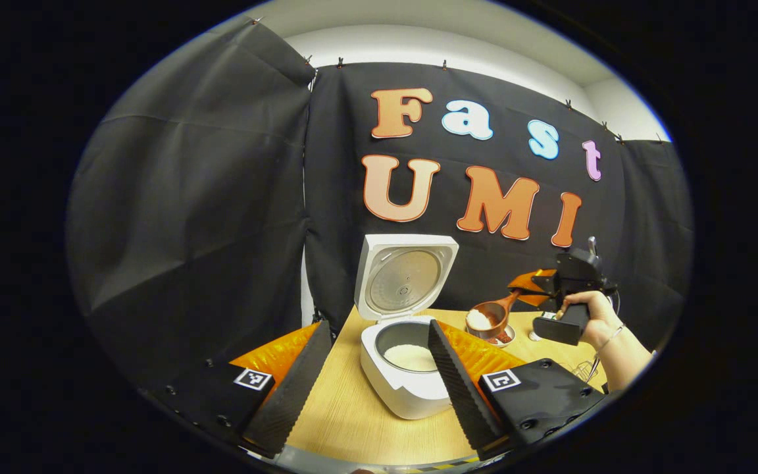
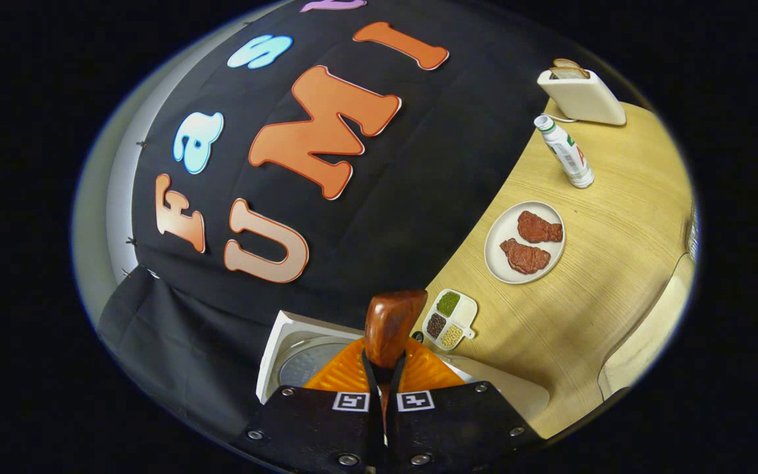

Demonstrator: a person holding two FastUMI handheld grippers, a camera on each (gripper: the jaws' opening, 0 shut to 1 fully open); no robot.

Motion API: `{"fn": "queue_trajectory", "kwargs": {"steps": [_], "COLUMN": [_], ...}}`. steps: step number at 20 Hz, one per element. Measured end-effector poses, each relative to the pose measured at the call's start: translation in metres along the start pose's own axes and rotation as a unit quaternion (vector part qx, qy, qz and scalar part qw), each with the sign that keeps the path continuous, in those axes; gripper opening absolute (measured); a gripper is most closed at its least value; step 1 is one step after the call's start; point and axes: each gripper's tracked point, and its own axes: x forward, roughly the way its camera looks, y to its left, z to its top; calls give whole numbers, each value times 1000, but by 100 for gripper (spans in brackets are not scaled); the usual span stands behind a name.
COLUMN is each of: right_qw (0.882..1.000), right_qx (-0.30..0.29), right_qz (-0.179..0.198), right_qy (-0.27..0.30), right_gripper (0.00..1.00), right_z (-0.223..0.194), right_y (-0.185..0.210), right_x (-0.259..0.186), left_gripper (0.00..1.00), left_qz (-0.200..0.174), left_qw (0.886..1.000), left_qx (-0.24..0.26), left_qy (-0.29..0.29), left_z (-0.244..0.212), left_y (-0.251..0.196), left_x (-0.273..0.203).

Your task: Close the left gripper, press the button to open the rice cooker; take a wooden spoon from the chopstick holder with the right hand, scoop a spoonful of rice and pour it into the rice cooker, then put the wooden spoon back into the chopstick holder.

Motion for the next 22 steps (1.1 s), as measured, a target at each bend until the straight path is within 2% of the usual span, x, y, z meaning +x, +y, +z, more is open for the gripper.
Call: {"fn": "queue_trajectory", "kwargs": {"steps": [4, 8, 13, 17, 22], "right_qw": [997, 989, 973, 964, 946], "right_qx": [-72, -142, -223, -259, -316], "right_qz": [-1, 0, -5, -1, 6], "right_qy": [-19, -33, -56, -59, -71], "right_gripper": [1, 1, 1, 1, 1], "right_z": [-6, -13, -15, -21, -24], "right_y": [23, 37, 48, 57, 69], "right_x": [17, 24, 31, 36, 35], "left_gripper": [100, 100, 100, 100, 100], "left_qz": [-1, 8, 16, 18, 13], "left_qw": [1000, 1000, 1000, 1000, 1000], "left_qx": [-2, -3, -6, -5, -6], "left_qy": [8, 9, 9, 10, 8], "left_z": [-5, -6, -7, -8, -7], "left_y": [3, 13, 22, 25, 23], "left_x": [1, 0, 0, 0, 0]}}
